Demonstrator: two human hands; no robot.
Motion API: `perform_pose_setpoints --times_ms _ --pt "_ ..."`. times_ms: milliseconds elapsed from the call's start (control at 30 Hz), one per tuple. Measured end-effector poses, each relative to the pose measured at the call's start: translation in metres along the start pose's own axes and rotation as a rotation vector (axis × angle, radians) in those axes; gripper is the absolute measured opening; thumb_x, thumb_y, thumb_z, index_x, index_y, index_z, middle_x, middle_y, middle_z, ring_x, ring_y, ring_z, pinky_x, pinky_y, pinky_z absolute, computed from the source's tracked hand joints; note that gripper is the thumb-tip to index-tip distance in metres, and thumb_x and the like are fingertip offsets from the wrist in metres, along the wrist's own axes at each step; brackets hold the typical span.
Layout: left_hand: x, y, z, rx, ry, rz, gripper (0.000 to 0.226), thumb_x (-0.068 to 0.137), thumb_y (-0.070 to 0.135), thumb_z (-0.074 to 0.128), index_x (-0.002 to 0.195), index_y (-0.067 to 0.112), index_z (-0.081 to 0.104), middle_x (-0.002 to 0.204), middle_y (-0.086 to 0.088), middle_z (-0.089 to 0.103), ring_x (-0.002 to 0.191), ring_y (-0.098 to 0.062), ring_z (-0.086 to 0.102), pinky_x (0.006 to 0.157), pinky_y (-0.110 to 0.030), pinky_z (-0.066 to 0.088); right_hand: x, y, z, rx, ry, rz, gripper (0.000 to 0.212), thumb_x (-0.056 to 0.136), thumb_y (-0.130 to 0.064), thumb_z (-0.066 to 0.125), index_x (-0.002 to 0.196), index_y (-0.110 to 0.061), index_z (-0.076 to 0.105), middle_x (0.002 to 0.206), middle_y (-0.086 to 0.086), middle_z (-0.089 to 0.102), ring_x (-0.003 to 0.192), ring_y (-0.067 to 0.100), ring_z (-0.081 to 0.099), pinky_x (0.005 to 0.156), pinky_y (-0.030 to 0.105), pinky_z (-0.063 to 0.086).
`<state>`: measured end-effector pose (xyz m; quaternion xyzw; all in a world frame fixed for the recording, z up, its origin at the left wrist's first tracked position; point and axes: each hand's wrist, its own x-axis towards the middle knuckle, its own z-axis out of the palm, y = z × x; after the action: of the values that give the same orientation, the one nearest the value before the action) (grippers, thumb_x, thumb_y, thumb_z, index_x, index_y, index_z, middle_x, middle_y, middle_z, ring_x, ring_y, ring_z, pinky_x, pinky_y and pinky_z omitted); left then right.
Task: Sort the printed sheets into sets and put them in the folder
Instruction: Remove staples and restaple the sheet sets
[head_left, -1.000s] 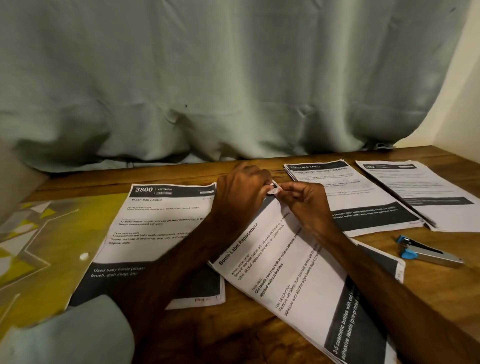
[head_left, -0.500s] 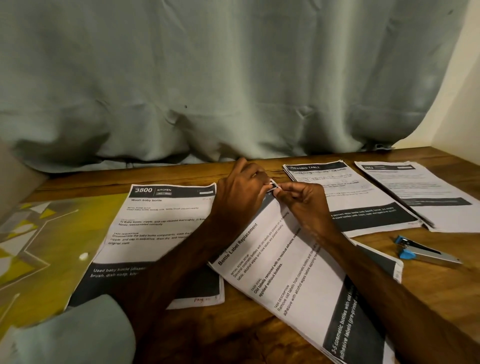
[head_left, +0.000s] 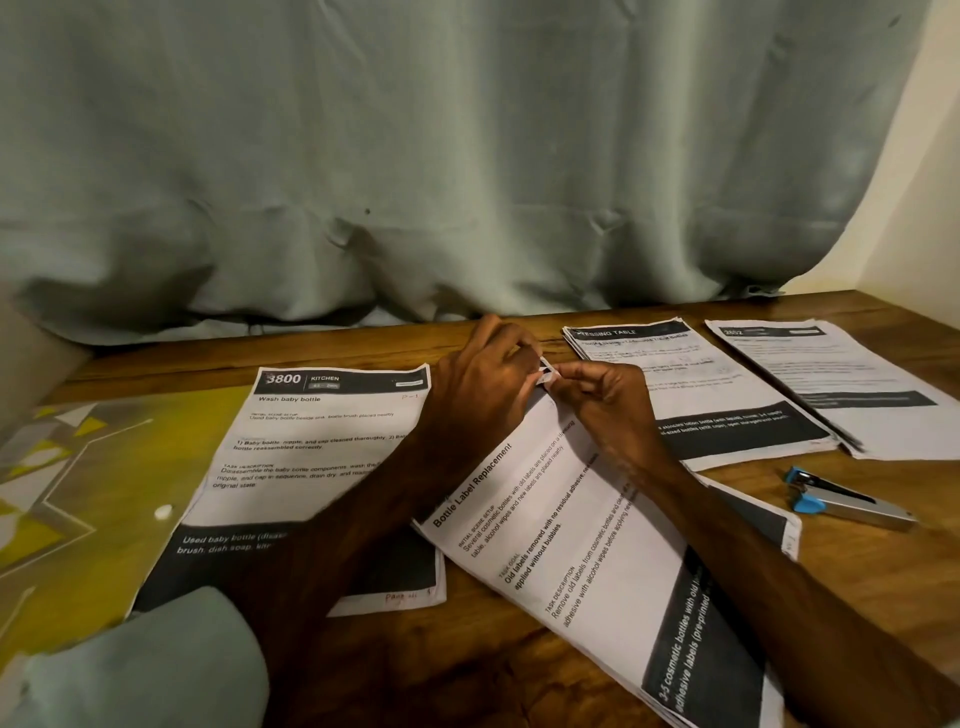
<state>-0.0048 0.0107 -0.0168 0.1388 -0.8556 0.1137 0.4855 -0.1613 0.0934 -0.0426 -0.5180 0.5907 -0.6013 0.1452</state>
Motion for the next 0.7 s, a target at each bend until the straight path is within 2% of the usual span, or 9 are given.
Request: perform_pose_setpoints --times_ms 67,167,233,367,533,700 --pt "-0.0001 -0.0002 -0.0007 -0.009 0.006 0.002 0.01 0.089 0.021 0.064 0.088 0.013 0.07 0.105 0.001 0.068 0.102 -0.024 0.058 0.056 -0.042 0.053 -0.0001 -0.0003 -0.0001 0.001 -0.003 -0.004 0.016 0.093 -0.007 0.071 0.102 -0.018 0.078 0.091 -0.007 0.079 0.083 0.007 0.073 0.081 0.024 0.058" --pt "-0.0004 -0.001 -0.0007 -0.011 0.002 -0.004 0.007 0.089 0.019 0.066 0.088 0.014 0.07 0.104 0.002 0.068 0.101 -0.024 0.059 0.057 -0.042 0.053 -0.0009 -0.0024 -0.0002 0.005 -0.008 -0.005 0.024 0.093 -0.003 0.069 0.098 -0.026 0.076 0.082 -0.019 0.077 0.077 -0.002 0.071 0.075 0.014 0.055" --pt "0.0003 -0.0016 -0.0004 -0.029 -0.01 -0.03 0.004 0.089 0.019 0.068 0.088 0.015 0.071 0.104 0.004 0.068 0.1 -0.023 0.059 0.059 -0.041 0.052 -0.0012 -0.0026 -0.0006 -0.001 -0.011 -0.005 0.023 0.093 -0.003 0.069 0.102 -0.024 0.075 0.081 -0.022 0.075 0.077 -0.003 0.071 0.073 0.012 0.053" --pt "0.001 -0.0059 -0.0001 -0.08 -0.074 -0.059 0.004 0.087 0.021 0.073 0.091 0.019 0.072 0.104 0.007 0.066 0.101 -0.017 0.055 0.065 -0.033 0.05 -0.001 -0.0028 -0.0011 -0.026 -0.012 -0.017 0.022 0.092 -0.005 0.071 0.11 -0.017 0.074 0.087 -0.017 0.075 0.078 -0.005 0.071 0.073 0.01 0.051" --pt "0.0027 -0.0069 0.0006 -0.108 -0.114 -0.171 0.006 0.088 0.027 0.072 0.093 0.024 0.072 0.106 0.009 0.066 0.103 -0.015 0.054 0.066 -0.035 0.052 -0.0011 -0.0017 -0.0019 -0.065 -0.011 -0.044 0.02 0.092 -0.006 0.071 0.111 -0.011 0.076 0.094 -0.005 0.077 0.081 -0.001 0.072 0.077 0.012 0.053" --pt "0.0041 -0.007 -0.0006 -0.101 -0.121 -0.15 0.006 0.087 0.028 0.074 0.088 0.023 0.071 0.102 0.008 0.066 0.101 -0.016 0.055 0.064 -0.036 0.053 -0.0011 -0.0032 -0.0006 -0.081 -0.018 -0.082 0.022 0.091 -0.005 0.072 0.109 -0.018 0.075 0.092 -0.012 0.076 0.081 -0.004 0.072 0.077 0.012 0.053"
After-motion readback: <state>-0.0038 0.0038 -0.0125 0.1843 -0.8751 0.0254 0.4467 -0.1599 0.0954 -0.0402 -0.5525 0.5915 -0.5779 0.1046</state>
